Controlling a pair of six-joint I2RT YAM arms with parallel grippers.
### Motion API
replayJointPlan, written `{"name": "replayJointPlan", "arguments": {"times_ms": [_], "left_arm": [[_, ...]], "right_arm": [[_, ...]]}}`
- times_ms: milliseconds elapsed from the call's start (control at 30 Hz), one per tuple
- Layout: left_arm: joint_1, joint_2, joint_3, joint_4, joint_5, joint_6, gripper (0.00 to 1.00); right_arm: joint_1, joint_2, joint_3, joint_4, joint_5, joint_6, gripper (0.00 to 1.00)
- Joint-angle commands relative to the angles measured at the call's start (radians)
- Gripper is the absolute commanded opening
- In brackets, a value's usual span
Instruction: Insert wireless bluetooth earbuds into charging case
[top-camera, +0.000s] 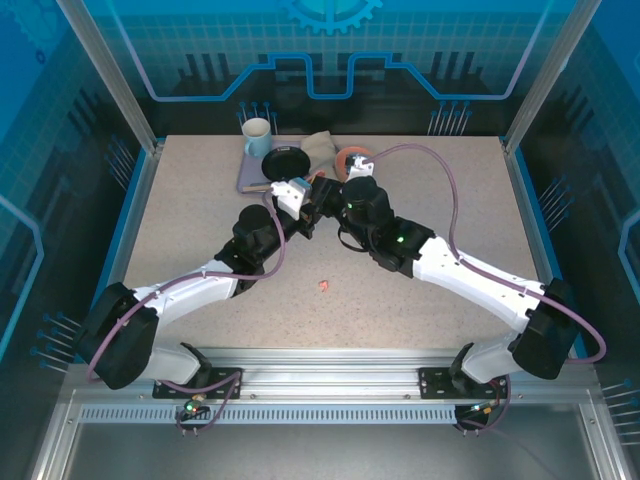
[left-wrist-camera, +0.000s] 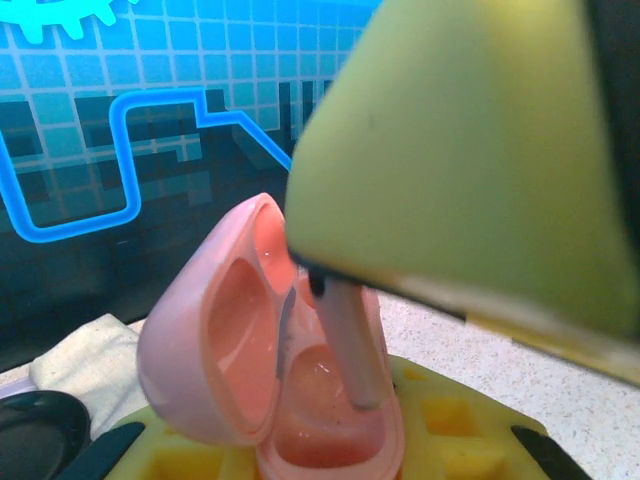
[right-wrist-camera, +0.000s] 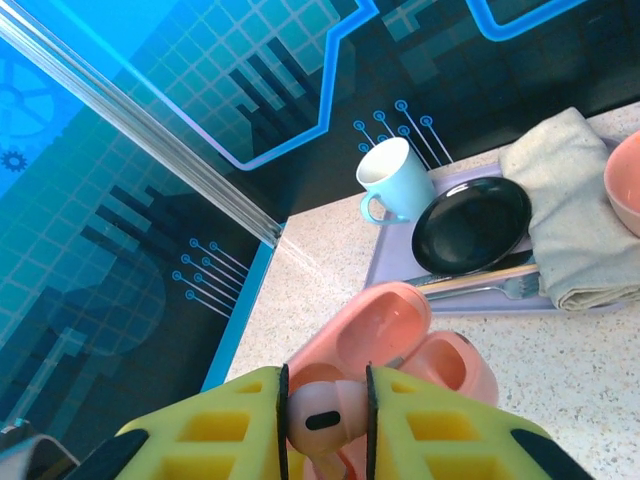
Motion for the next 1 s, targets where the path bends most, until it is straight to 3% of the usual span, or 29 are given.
{"name": "replayJointPlan", "arguments": {"times_ms": [0, 967], "left_arm": [[-0.005, -0.016, 0.039, 0.065, -0.007, -0.031, 0.0], [-0.005, -0.021, 0.072, 0.049, -0.003, -0.04, 0.0]], "right_arm": [[0.005, 0.011, -0.014, 0.049, 0.005, 0.025, 0.23], [0.005, 0.005, -0.09, 0.036, -0.081, -0.009, 0.19]]}}
